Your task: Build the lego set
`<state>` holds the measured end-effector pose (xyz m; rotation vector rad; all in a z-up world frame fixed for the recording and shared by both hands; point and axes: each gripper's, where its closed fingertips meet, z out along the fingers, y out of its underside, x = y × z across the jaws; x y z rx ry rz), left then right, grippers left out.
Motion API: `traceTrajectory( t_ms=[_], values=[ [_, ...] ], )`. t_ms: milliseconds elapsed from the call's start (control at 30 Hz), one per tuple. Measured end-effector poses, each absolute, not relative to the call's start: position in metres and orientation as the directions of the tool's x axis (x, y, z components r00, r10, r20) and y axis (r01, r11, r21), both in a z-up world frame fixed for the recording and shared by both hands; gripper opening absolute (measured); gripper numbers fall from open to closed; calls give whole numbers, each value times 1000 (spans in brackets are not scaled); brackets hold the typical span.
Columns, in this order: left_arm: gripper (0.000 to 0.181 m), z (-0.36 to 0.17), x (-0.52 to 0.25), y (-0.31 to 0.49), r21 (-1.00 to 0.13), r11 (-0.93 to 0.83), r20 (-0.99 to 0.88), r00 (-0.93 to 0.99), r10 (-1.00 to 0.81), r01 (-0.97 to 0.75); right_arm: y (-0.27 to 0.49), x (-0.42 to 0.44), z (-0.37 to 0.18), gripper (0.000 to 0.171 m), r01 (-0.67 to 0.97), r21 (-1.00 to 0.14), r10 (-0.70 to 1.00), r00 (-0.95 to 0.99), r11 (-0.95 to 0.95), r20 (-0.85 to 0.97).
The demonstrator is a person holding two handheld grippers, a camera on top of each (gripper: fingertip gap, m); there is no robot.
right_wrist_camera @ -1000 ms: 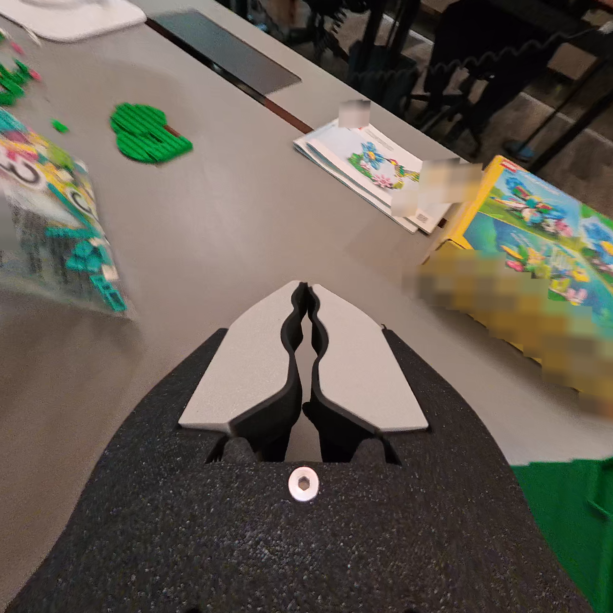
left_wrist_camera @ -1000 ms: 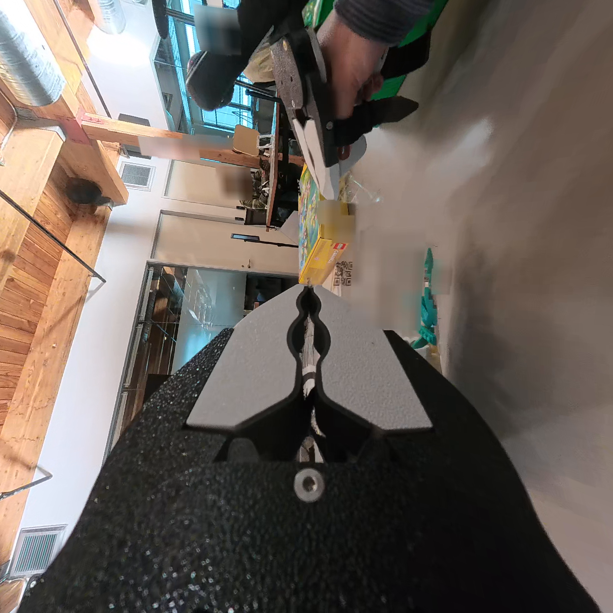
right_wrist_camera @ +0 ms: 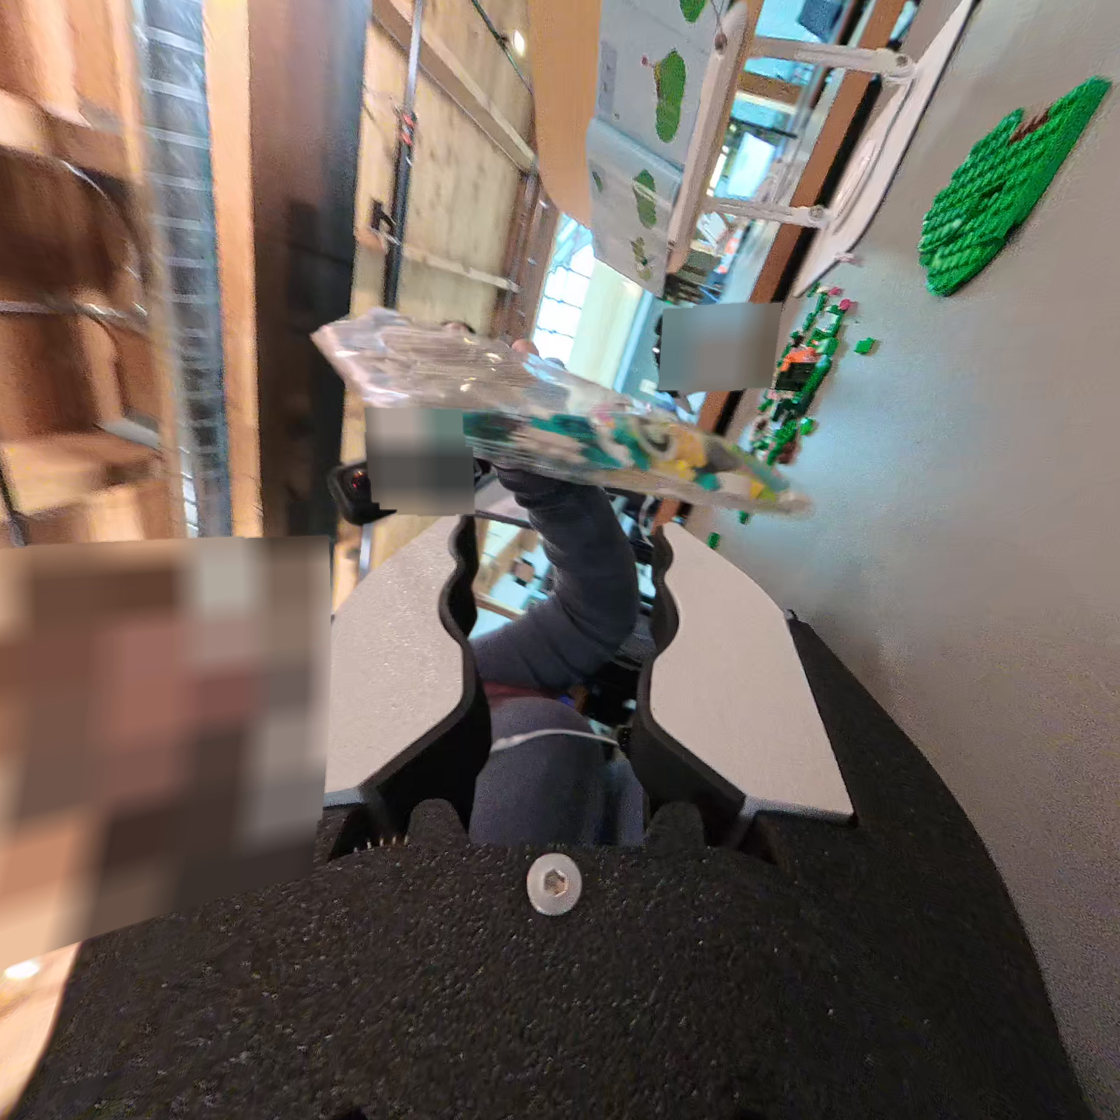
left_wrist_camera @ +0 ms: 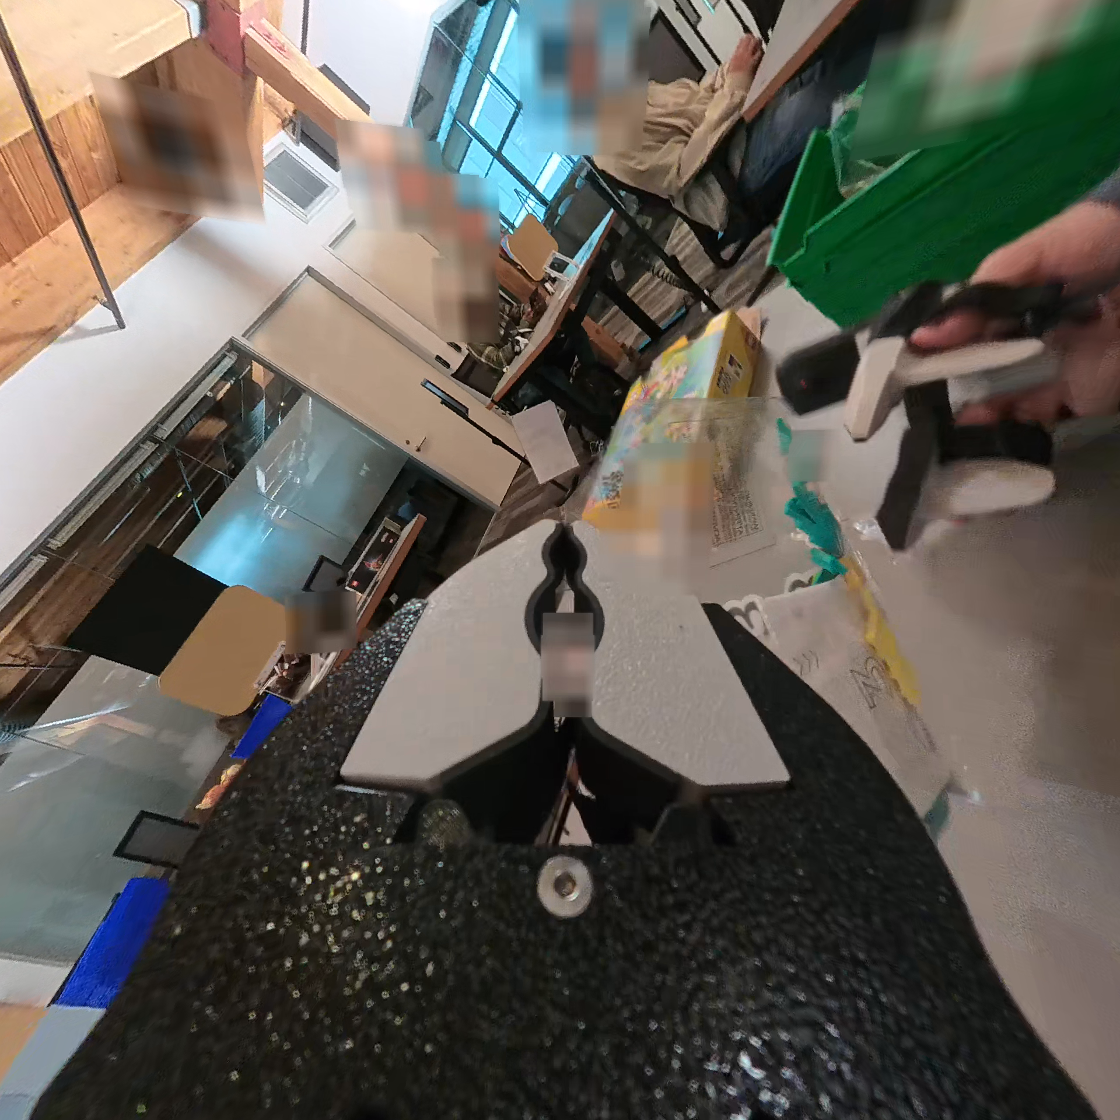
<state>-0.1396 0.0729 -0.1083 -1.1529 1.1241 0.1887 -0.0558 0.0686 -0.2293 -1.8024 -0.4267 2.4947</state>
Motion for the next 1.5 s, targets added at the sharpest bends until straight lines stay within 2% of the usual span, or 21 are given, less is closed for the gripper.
traceTrajectory(
  t_ms=[100, 133, 267, 400, 500, 667, 733, 833, 900, 1033, 1367, 1433, 1500],
  values=[
    [0, -84, -143, 71, -654, 472, -756, 502, -420, -591, 71, -59, -220, 78, 110, -100, 38, -463, -989, -886],
    [0, -77, -143, 71, -669, 470, -743, 508, -436, -575, 68, -60, -219, 81, 105, -127, 61, -482, -986, -874],
    [0, -58, -144, 74, -720, 454, -694, 526, -492, -525, 68, -66, -222, 81, -63, -491, 478, -363, -869, -800],
    [0, -47, -144, 74, -758, 453, -652, 526, -547, -470, 76, -67, -211, 76, -168, -716, 731, -253, -678, -633],
    [0, -39, -144, 72, -804, 446, -595, 541, -595, -393, 79, -77, -205, 80, -191, -819, 839, -187, -541, -511],
    [0, -34, -140, 62, -859, 436, -510, 518, -686, -268, 78, -104, -195, 89, -199, -894, 913, -172, -401, -371],
    [0, -35, -138, 55, -876, 429, -479, 501, -721, -220, 74, -110, -188, 85, -209, -903, 919, -212, -375, -333],
    [0, -37, -140, 47, -891, 419, -448, 481, -754, -174, 66, -116, -182, 59, -202, -925, 931, -243, -323, -272],
    [0, -38, -144, 41, -901, 405, -428, 466, -775, -155, 63, -116, -179, 26, -197, -936, 939, -246, -292, -241],
    [0, -45, -161, 39, -951, 275, -310, 471, -826, -144, 61, -114, -174, 7, -186, -949, 949, -236, -255, -209],
    [24, -80, -211, 29, -979, 93, -183, 583, -792, -181, 70, -100, -204, 4, -120, -972, 972, -152, -200, -181],
    [25, -100, -222, 31, -987, 25, -117, 615, -780, -156, 75, -91, -207, 4, -112, -986, 989, -93, -122, -112],
    [29, -121, -226, 32, -994, -86, 27, 616, -788, -66, 77, -82, -209, 4, -76, -997, 999, -38, -8, -5]
  ],
)
